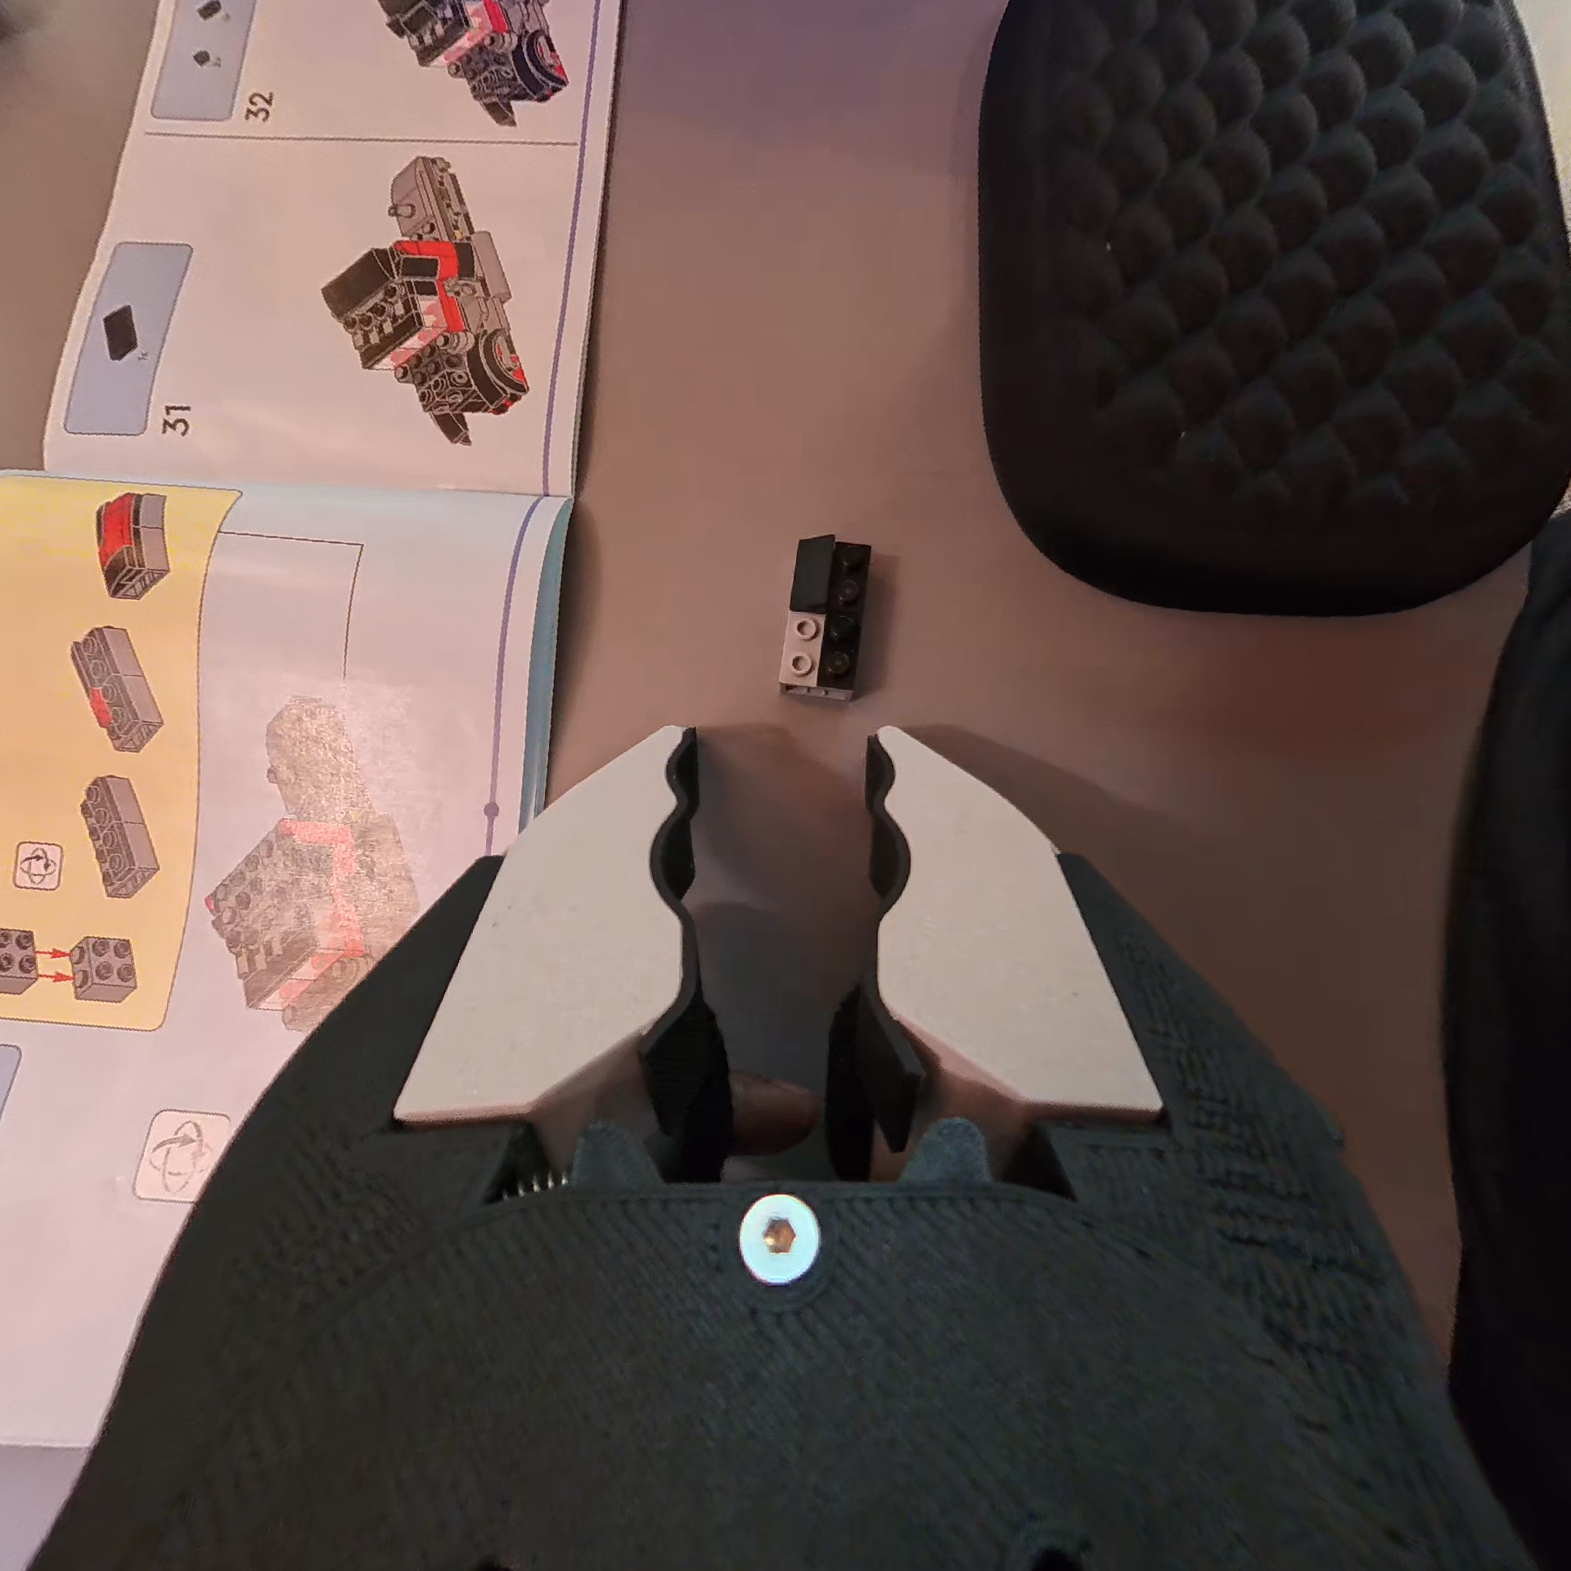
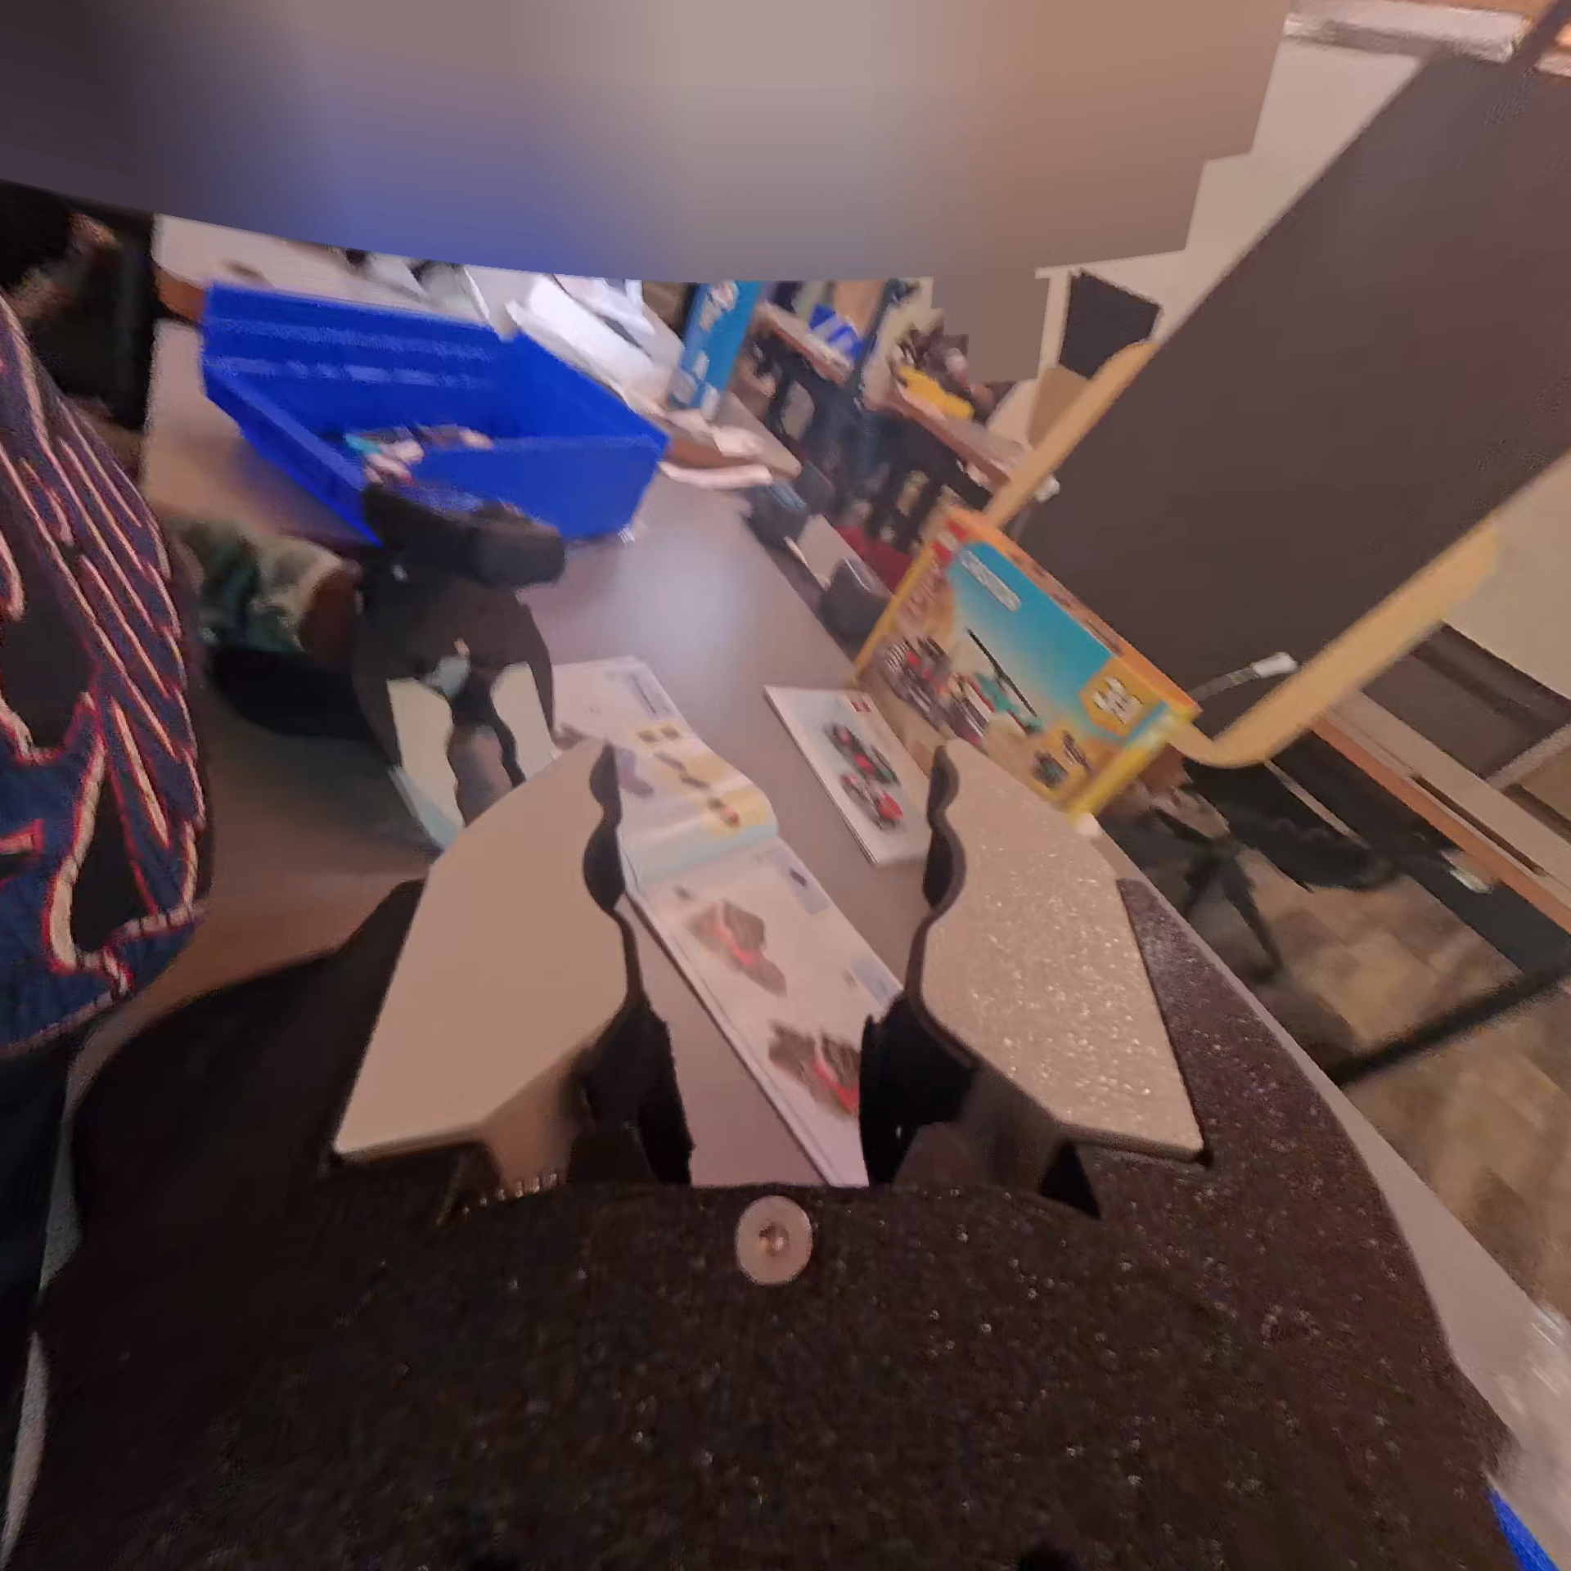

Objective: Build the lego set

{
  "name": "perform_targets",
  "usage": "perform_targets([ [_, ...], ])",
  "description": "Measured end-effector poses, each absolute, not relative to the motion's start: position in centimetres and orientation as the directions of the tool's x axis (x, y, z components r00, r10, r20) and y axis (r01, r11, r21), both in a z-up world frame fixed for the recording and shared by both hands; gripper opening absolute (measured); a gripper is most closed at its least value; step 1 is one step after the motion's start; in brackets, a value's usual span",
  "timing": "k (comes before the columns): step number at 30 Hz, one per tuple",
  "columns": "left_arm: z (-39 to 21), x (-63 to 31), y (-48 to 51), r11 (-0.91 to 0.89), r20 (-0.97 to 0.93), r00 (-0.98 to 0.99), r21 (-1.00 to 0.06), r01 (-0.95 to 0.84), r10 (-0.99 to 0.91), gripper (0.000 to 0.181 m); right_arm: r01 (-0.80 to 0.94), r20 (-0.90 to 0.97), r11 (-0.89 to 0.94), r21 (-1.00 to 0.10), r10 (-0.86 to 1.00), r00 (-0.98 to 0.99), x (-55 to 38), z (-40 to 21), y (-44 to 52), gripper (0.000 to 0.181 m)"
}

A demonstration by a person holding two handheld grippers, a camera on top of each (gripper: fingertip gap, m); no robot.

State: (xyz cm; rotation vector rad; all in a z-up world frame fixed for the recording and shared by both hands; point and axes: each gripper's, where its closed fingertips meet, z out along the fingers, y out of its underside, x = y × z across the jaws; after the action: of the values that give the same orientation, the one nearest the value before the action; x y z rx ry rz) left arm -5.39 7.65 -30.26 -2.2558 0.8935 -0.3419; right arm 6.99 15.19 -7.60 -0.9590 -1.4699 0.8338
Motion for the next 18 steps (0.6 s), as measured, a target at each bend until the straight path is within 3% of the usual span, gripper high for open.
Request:
perform_targets([
  [4,-30.3,-5.3,7.6,-0.552,0.026,0.728,-0.670,-0.496,-0.685,0.039,-0.216,0.219,0.202,-0.955,0.974,-0.060,0.9,-5.9,14.3,0.043],
  [6,-30.2,-5.2,7.6,-0.568,0.065,0.722,-0.667,-0.482,-0.689,0.041,-0.297,0.169,0.152,-0.943,0.985,-0.030,-1.5,-7.7,15.0,0.035],
  [9,-30.1,-5.0,7.5,-0.591,0.130,0.712,-0.669,-0.451,-0.690,0.045,-0.285,0.092,0.132,-0.949,0.985,0.149,-3.8,-12.2,18.5,0.020],
  [12,-29.9,-4.9,7.3,-0.600,0.164,0.701,-0.670,-0.438,-0.694,0.048,-0.224,-0.006,0.043,-0.974,0.977,0.213,-4.4,-14.8,20.4,0.019],
  [18,-29.5,-4.8,7.2,-0.655,0.293,0.675,-0.657,-0.372,-0.677,0.052,-0.059,-0.005,0.012,-0.998,0.960,0.280,-4.8,-18.6,22.4,0.020],
])
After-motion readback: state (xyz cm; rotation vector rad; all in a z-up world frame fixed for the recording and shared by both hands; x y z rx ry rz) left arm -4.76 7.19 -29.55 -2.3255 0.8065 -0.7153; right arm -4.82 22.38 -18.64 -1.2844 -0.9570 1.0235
